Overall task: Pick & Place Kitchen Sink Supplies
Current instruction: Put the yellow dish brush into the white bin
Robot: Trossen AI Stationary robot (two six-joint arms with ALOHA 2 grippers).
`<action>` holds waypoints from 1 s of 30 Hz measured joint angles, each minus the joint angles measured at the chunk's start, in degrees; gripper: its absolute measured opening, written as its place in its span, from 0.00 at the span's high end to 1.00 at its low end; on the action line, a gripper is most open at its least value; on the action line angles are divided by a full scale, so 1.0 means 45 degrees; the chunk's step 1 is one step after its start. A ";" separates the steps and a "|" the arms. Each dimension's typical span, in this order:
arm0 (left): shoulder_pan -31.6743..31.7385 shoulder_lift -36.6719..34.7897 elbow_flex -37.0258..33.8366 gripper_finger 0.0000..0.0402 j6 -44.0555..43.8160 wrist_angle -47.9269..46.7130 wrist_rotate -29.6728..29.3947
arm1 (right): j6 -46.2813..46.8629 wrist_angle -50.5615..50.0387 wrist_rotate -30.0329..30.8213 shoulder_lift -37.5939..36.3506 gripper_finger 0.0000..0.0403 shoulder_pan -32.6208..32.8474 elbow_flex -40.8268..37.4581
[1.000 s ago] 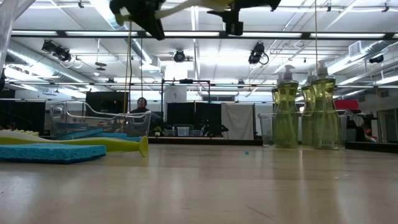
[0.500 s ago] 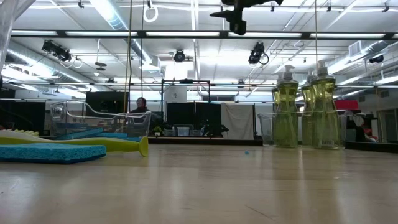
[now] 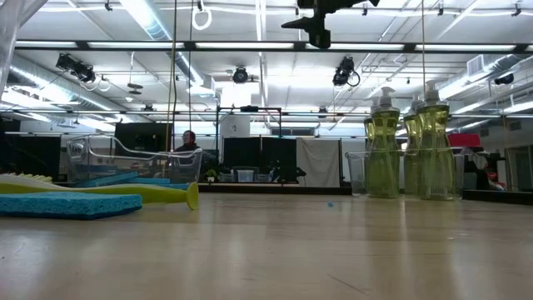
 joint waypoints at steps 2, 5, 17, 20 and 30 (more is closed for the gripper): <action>-0.0472 0.0005 0.0000 0.86 -0.0450 0.0095 -0.0097 | -0.0001 -0.0024 0.0114 0.0005 0.39 0.0043 0.0000; -0.1017 0.0121 0.0000 0.86 -0.1382 0.0266 -0.0394 | -0.0010 -0.0033 0.0213 0.0005 0.39 0.0058 0.0000; -0.2776 0.2074 -0.0015 0.85 -0.1889 0.0525 -0.0877 | -0.0010 -0.0043 0.0454 0.0005 0.39 0.0102 0.0000; -0.2987 0.2289 -0.0015 0.85 -0.2076 0.0520 -0.0892 | -0.0010 -0.0062 0.0454 0.0005 0.39 0.0140 0.0000; -0.3492 0.2438 -0.0799 0.85 -0.2776 0.0542 -0.1086 | -0.0015 -0.0121 0.0454 0.0010 0.39 0.0317 0.0000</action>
